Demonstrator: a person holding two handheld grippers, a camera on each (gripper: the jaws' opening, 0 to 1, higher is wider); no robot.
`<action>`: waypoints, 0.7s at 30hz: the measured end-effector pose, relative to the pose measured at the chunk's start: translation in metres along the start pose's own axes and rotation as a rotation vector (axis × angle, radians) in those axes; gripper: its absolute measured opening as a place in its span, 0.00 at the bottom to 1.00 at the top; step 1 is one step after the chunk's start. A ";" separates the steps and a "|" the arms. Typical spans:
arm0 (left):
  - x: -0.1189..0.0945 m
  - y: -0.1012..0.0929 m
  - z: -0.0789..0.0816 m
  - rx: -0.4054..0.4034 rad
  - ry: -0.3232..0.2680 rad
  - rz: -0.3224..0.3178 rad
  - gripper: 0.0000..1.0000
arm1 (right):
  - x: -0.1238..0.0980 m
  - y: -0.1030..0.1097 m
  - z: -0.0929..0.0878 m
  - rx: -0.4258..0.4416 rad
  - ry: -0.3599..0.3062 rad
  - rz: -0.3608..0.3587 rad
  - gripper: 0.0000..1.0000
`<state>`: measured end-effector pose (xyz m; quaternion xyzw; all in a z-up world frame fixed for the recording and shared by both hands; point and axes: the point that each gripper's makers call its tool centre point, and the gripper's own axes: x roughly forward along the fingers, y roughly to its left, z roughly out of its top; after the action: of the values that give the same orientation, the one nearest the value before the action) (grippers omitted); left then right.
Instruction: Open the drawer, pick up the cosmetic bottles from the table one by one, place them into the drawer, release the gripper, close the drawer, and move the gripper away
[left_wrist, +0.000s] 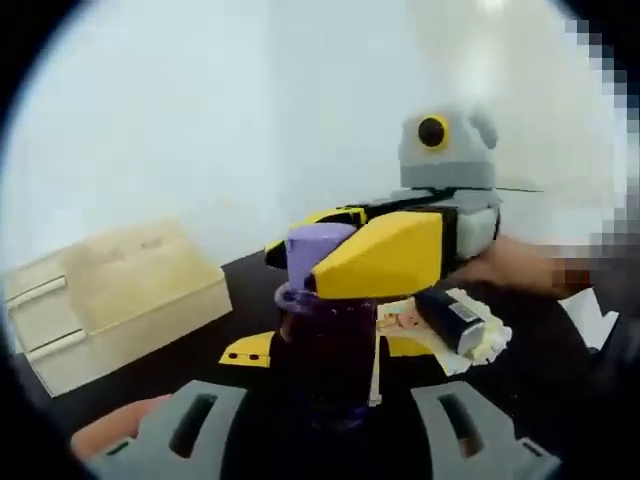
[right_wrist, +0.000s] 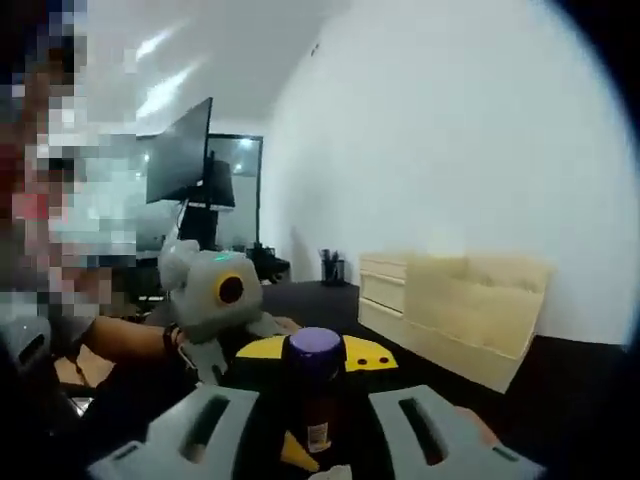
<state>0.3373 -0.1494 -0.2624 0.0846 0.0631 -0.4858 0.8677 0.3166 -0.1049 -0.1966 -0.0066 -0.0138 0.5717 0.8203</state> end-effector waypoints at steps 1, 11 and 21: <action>-0.002 -0.005 0.003 0.005 -0.011 -0.032 0.34 | 0.000 0.000 0.000 0.005 0.005 0.001 0.15; -0.022 -0.019 0.012 0.021 -0.049 -0.210 0.33 | 0.000 0.025 0.000 0.013 0.001 0.121 0.15; -0.022 -0.029 0.006 0.005 -0.014 -0.295 0.28 | -0.003 0.027 0.004 0.035 -0.004 0.185 0.15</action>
<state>0.3011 -0.1472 -0.2549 0.0729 0.0676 -0.6088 0.7871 0.2902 -0.0983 -0.1937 0.0076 -0.0049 0.6451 0.7640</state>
